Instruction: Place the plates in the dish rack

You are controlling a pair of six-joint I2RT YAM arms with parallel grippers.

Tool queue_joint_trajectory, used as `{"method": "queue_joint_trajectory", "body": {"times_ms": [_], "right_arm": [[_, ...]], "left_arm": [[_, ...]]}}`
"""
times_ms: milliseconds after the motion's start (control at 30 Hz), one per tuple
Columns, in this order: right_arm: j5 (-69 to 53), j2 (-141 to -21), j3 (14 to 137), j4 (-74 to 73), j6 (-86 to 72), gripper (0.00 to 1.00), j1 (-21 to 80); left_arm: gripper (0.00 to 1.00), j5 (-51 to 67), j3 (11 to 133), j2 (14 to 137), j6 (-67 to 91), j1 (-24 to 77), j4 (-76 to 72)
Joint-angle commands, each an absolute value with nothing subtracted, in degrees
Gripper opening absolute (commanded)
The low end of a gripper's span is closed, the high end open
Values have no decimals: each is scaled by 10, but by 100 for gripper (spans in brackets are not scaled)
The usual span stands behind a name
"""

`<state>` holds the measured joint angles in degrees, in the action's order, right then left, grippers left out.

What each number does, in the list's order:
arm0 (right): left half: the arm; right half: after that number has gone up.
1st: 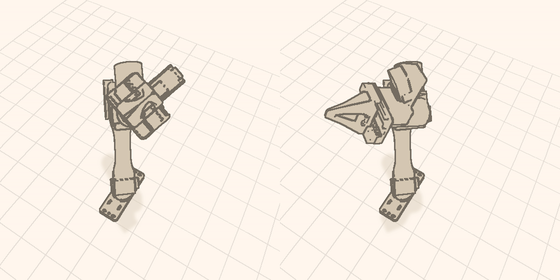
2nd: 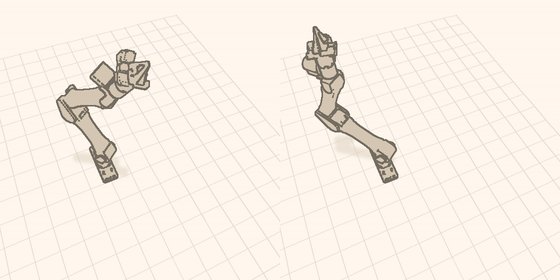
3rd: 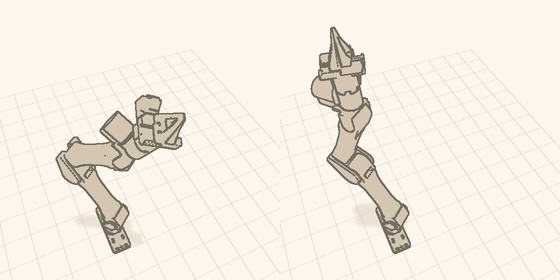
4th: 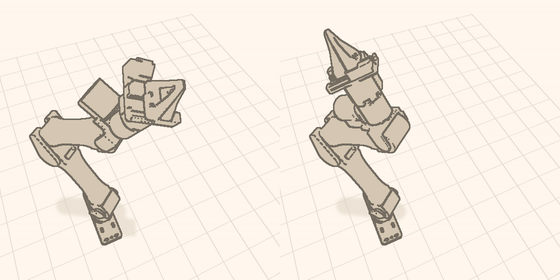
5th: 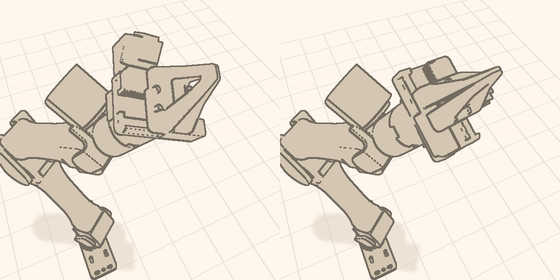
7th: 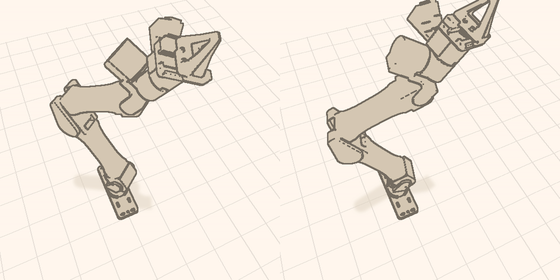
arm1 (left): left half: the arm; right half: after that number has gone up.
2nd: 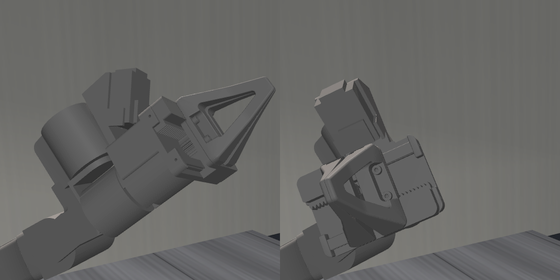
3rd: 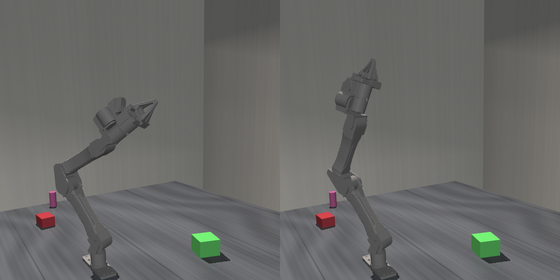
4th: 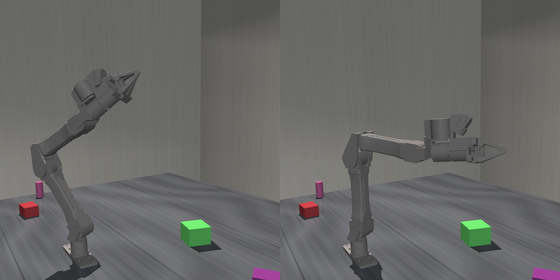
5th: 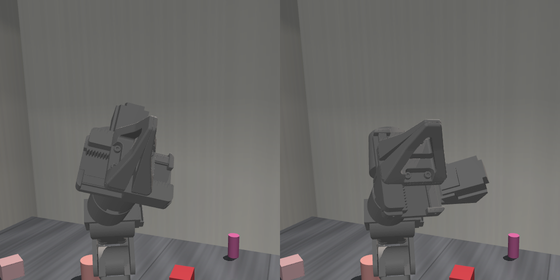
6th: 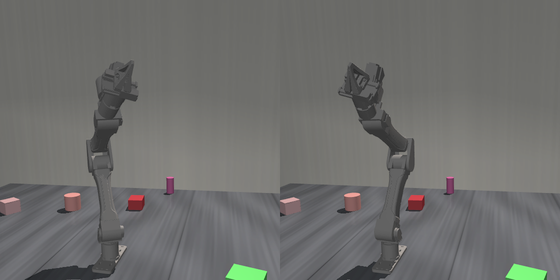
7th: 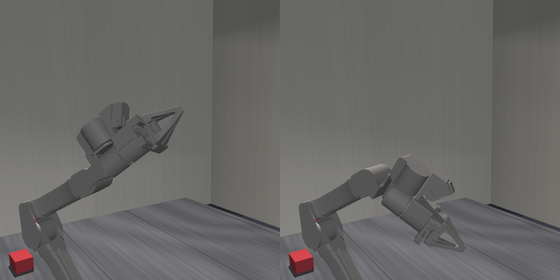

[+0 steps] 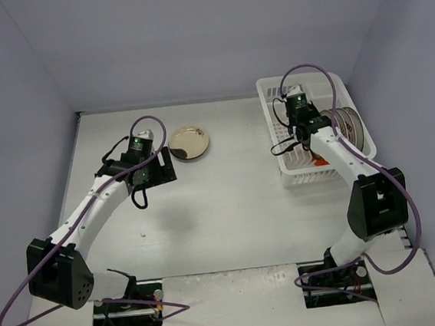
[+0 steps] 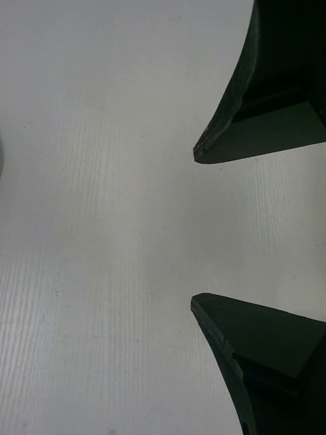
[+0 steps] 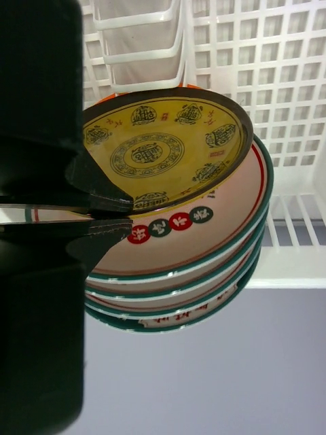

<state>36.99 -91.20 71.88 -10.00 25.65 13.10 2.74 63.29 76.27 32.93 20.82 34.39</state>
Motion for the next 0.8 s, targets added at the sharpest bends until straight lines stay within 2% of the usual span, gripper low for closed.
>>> {"method": "queue_joint_trajectory", "body": {"times_ms": [0,233,300,333,367,433,467,567,767], "right_arm": [[403,-916,714,-61,256,0,128],[357,-918,697,-87,207,0,131],[343,-913,698,-101,186,4,131],[337,-912,699,-106,179,7,131],[324,-910,704,-111,173,17,131],[313,-902,711,-124,162,22,131],[307,-897,721,-128,158,30,131],[289,-881,745,-147,148,44,131],[264,-812,784,-169,124,57,133]], "left_arm": [[78,23,655,766,315,202,331],[77,25,663,780,316,200,326],[78,26,664,786,319,198,322],[78,29,666,787,321,196,317],[77,31,666,790,323,194,315],[78,40,672,802,329,187,306],[78,40,675,807,331,185,302],[77,53,691,830,345,171,286],[77,55,760,913,387,163,260]]}}
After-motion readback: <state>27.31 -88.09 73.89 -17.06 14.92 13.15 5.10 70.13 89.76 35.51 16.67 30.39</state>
